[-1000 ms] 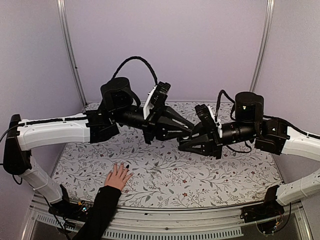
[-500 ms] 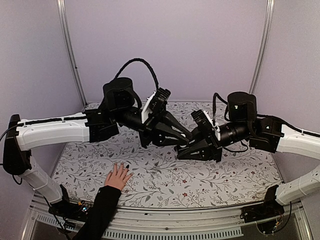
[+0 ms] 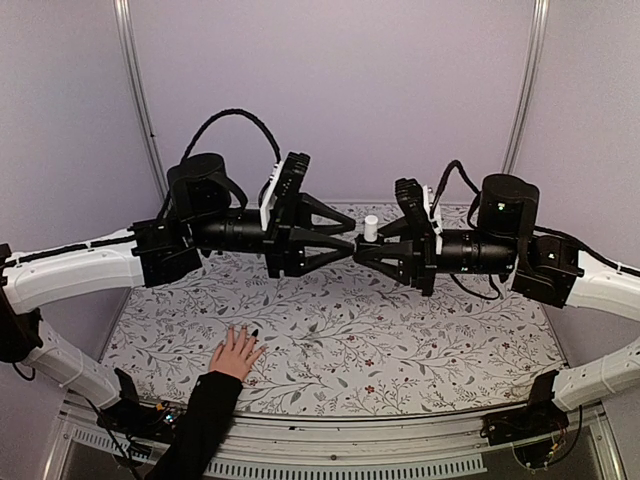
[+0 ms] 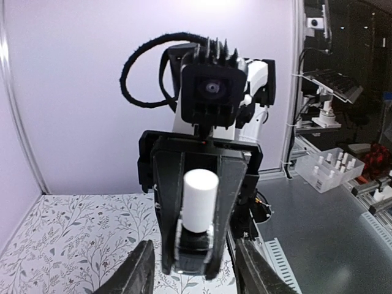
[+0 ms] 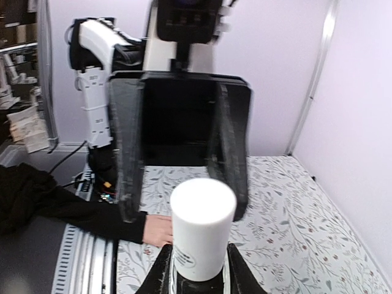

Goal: Paint the nails
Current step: Screw the nail polish bottle.

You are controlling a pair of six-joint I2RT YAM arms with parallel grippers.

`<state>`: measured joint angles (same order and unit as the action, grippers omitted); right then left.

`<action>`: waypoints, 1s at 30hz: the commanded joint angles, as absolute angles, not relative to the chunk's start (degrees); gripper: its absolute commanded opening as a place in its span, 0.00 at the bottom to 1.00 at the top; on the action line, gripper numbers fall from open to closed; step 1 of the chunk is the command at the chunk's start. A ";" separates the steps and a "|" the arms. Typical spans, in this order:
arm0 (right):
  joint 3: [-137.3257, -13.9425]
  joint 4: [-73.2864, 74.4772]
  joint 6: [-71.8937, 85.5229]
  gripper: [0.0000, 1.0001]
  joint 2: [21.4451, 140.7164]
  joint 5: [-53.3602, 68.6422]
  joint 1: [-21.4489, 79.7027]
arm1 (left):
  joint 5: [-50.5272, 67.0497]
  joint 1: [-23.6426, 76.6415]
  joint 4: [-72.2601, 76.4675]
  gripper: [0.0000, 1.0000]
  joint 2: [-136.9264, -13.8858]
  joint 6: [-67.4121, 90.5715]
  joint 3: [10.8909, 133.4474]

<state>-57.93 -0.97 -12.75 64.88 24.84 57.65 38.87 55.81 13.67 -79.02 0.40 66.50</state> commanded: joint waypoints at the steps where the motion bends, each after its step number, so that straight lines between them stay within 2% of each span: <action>1: -57.30 -3.93 -9.46 0.00 65.58 6.14 57.83 | 28.09 56.45 17.51 0.46 -77.51 3.39 63.95; 9: -57.71 -3.04 -7.83 0.00 68.26 -3.56 57.83 | 12.80 58.09 17.74 0.46 -81.21 7.95 67.59; 18: -58.44 -2.34 -6.88 0.00 69.85 -5.21 57.92 | 11.43 58.56 19.29 0.41 -86.28 11.32 70.90; 22: -59.01 -1.77 -6.99 0.00 70.22 -5.29 58.27 | 12.09 58.56 18.48 0.30 -87.41 11.79 71.91; 25: -58.95 -1.74 -7.33 0.00 69.85 -5.11 58.27 | 13.84 58.54 18.94 0.27 -87.28 11.69 70.96; 30: -58.93 -1.63 -8.33 0.00 69.14 -2.49 58.27 | 18.54 58.32 19.00 0.16 -87.41 11.31 70.20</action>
<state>-57.89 -0.86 -7.66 69.89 -4.14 57.80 14.55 58.02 17.39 -87.13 11.14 70.13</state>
